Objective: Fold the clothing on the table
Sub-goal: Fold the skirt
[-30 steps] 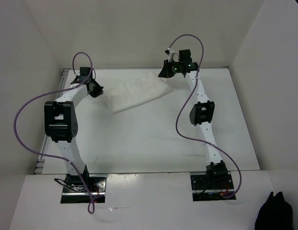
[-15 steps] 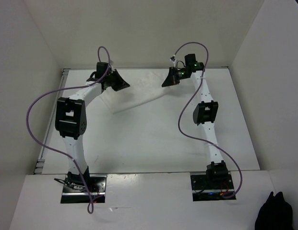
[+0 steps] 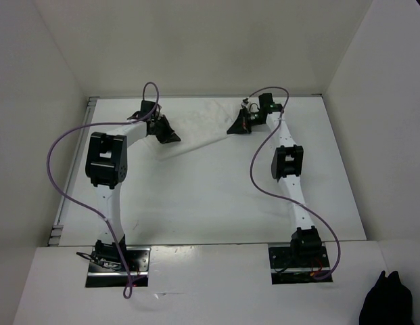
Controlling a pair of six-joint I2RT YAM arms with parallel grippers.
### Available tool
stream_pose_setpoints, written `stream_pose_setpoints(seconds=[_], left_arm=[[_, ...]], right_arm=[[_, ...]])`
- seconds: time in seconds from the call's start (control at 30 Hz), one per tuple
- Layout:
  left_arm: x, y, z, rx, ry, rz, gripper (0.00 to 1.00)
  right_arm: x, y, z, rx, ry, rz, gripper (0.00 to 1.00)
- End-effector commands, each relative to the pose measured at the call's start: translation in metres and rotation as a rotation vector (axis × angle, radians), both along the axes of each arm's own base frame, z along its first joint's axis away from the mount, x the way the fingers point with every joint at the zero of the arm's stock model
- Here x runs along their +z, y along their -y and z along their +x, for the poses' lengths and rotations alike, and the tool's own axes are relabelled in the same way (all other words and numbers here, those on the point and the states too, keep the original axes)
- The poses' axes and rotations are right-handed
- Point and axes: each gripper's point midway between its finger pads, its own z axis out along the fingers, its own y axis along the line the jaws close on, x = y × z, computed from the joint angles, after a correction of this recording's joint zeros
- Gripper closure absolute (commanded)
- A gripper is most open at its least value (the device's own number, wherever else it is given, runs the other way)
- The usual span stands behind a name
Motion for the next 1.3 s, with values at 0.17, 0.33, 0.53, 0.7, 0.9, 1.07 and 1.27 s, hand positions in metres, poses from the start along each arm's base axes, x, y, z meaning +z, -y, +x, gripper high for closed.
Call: stream_pose_setpoints(seconds=[0.17, 0.33, 0.53, 0.7, 0.9, 1.07, 1.27], left_arm=[[0.004, -0.024, -0.004, 0.045, 0.032, 0.137, 1.0], [0.042, -0.017, -0.001, 0.011, 0.137, 0.101, 1.0], [0.017, -0.004, -0.017, -0.06, 0.086, 0.123, 1.0], [-0.006, 0.003, -0.025, -0.096, 0.029, 0.149, 1.0], [-0.001, 0.008, -0.023, -0.112, 0.031, 0.154, 1.0], [-0.01, 0.007, -0.028, -0.114, 0.002, 0.158, 1.0], [-0.01, 0.007, -0.031, -0.106, 0.003, 0.152, 1.0]], right_arm=[[0.065, -0.002, 0.006, 0.042, 0.112, 0.132, 1.0], [0.161, -0.006, 0.02, 0.066, 0.402, 0.201, 1.0], [0.18, -0.045, 0.051, -0.031, 0.573, 0.146, 0.9], [0.153, -0.071, 0.094, -0.179, 0.74, 0.031, 0.85], [0.113, -0.08, 0.119, -0.326, 0.7, -0.037, 0.87], [0.08, -0.069, 0.121, -0.376, 0.592, -0.142, 0.87], [0.048, -0.029, 0.145, -0.542, 0.571, -0.352, 0.88]])
